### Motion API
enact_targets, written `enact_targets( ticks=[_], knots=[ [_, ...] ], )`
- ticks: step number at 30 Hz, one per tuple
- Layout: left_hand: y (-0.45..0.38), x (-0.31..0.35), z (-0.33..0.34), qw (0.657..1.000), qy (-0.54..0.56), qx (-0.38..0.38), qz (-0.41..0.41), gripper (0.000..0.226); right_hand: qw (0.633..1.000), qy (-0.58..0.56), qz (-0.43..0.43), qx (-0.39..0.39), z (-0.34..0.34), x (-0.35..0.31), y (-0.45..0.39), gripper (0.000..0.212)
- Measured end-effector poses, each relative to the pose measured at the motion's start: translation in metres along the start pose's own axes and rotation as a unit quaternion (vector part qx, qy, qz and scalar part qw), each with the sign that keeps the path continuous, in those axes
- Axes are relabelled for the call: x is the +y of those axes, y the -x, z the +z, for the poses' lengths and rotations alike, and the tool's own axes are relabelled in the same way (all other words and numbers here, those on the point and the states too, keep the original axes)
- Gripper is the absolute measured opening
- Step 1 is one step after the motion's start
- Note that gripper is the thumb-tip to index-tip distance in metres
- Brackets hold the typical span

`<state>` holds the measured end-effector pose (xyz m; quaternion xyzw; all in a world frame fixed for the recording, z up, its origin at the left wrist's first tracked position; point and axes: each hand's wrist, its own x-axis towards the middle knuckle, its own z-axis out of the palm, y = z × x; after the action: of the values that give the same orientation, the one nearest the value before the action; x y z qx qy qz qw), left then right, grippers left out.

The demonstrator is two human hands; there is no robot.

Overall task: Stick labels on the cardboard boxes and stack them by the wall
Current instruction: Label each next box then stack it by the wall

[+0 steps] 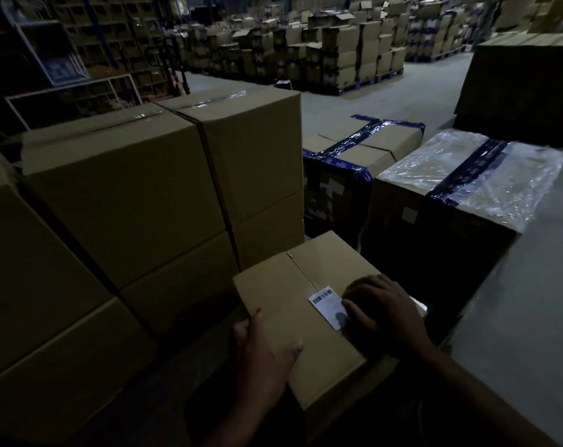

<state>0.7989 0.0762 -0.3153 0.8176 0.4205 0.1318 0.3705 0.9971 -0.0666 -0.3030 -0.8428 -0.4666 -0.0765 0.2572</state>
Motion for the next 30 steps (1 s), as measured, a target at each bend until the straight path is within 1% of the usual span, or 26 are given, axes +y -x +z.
enact_targets(
  ticks=[2,4,5,6,8,11,14,16,17,19,23,27,30],
  knots=[
    [0.002,-0.001,-0.003,1.0,-0.025,-0.007,0.012,0.085,1.0,-0.008,0.001,-0.017,-0.003,0.008,-0.002,0.032],
    [-0.004,0.003,-0.009,0.998,-0.057,0.015,0.031,0.081,0.999,-0.013,0.034,-0.009,0.0,0.005,-0.001,0.028],
    [-0.01,0.006,-0.012,0.996,-0.071,0.034,0.043,0.085,0.998,-0.009,0.061,0.004,0.005,-0.001,0.002,0.025],
    [-0.019,0.009,-0.014,0.994,-0.082,0.052,0.058,0.094,0.995,-0.004,0.094,0.02,0.01,-0.01,0.005,0.022],
    [-0.038,0.019,-0.017,0.99,-0.094,0.058,0.085,0.114,0.988,-0.001,0.149,0.047,0.02,-0.03,0.013,0.02],
    [-0.069,0.035,-0.016,0.982,-0.14,0.006,0.127,0.132,0.981,0.01,0.188,0.053,0.026,-0.048,0.016,0.028],
    [-0.088,0.043,-0.01,0.964,-0.213,-0.066,0.144,0.148,0.978,0.033,0.204,0.013,0.022,-0.05,0.007,0.04],
    [-0.094,0.044,-0.006,0.954,-0.248,-0.077,0.15,0.159,0.978,0.028,0.205,-0.001,0.021,-0.049,0.0,0.042],
    [-0.095,0.042,-0.004,0.949,-0.264,-0.076,0.157,0.16,0.978,0.024,0.208,-0.001,0.02,-0.049,-0.003,0.041],
    [-0.097,0.039,-0.004,0.944,-0.277,-0.065,0.169,0.153,0.976,0.027,0.217,-0.003,0.018,-0.051,-0.006,0.037],
    [-0.1,0.034,-0.006,0.949,-0.25,-0.034,0.188,0.14,0.973,0.029,0.229,0.006,0.018,-0.056,-0.01,0.03],
    [-0.097,0.028,-0.003,0.95,-0.247,-0.01,0.19,0.138,0.97,0.02,0.244,0.006,0.02,-0.056,-0.011,0.027],
    [-0.094,0.022,-0.002,0.949,-0.259,0.006,0.18,0.137,0.97,0.002,0.24,0.027,0.022,-0.056,-0.01,0.026]
  ],
)
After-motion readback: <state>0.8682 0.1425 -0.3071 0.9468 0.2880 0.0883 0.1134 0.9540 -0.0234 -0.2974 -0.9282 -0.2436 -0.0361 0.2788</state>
